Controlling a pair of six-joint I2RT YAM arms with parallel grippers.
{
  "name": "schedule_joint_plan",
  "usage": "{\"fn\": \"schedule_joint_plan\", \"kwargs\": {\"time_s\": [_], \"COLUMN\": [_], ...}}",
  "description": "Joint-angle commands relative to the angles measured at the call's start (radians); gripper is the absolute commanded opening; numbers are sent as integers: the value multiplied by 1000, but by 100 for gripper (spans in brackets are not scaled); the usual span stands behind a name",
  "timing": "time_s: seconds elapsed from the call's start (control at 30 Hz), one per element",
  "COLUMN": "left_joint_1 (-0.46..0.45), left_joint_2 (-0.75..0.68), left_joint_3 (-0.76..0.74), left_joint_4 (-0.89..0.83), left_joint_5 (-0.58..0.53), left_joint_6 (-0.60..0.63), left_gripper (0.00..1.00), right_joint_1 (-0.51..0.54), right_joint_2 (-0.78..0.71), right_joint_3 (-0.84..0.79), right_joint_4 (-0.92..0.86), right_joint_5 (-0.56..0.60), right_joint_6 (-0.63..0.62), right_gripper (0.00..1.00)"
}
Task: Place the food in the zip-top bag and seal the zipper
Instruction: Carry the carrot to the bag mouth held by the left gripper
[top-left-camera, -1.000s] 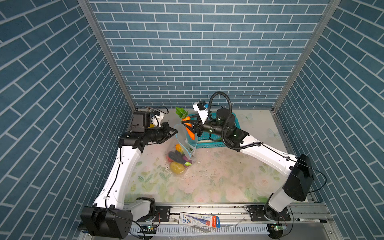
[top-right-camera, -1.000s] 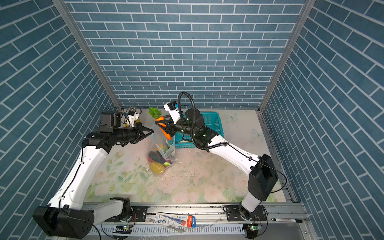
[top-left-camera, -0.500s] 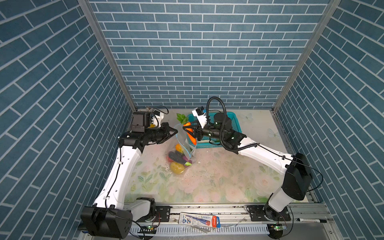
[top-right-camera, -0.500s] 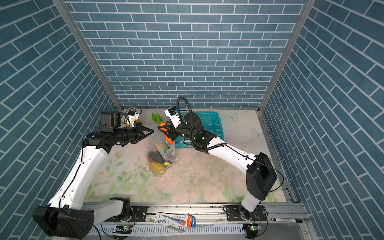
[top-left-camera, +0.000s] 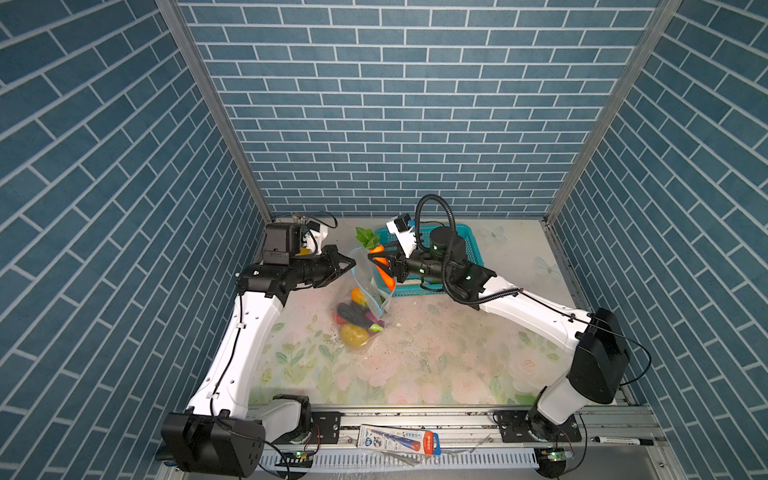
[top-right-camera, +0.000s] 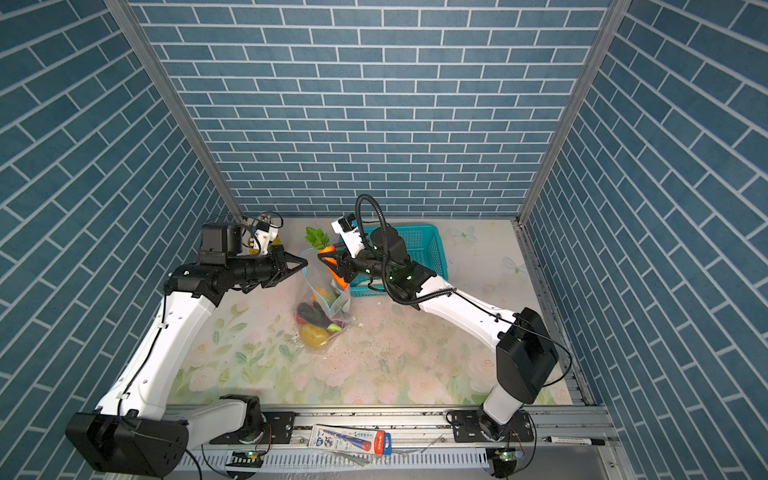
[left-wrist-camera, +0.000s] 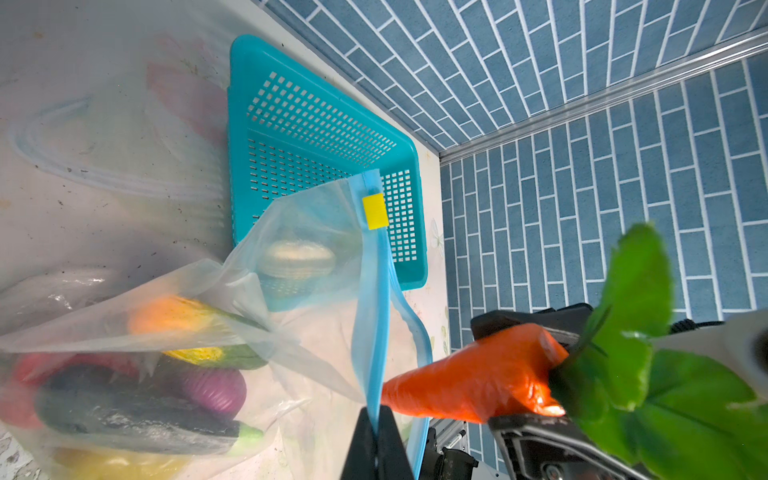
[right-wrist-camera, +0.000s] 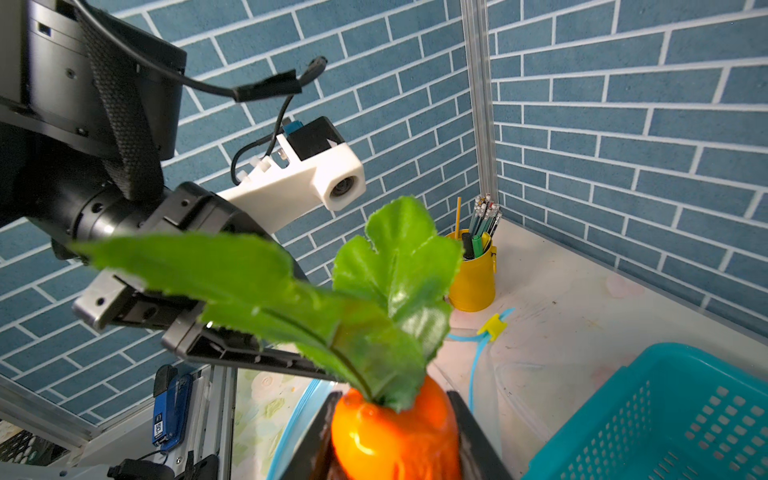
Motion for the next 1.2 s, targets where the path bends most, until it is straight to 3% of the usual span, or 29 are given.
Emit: {"fn": "schedule_joint_plan", "kwargs": {"time_s": [0.0,0.6,1.17], "left_joint_1": [4,4,4], "left_joint_2": [1,1,1], "left_joint_3": [-8,-9,-13], "left_joint_4": [10,9,9], "left_joint_5": [4,5,5], "left_joint_6": [9,12,13], "left_gripper": [0,0,0], "right_joint_1": [3,4,4], "right_joint_2": [-35,-20,-7], "right_joint_3": [-33,-33,-17], "right_joint_4": [-8,-30,-49], "right_joint_5": [14,1,-10], "right_joint_6": [-26,-24,-23], "right_gripper": [25,29,43]}}
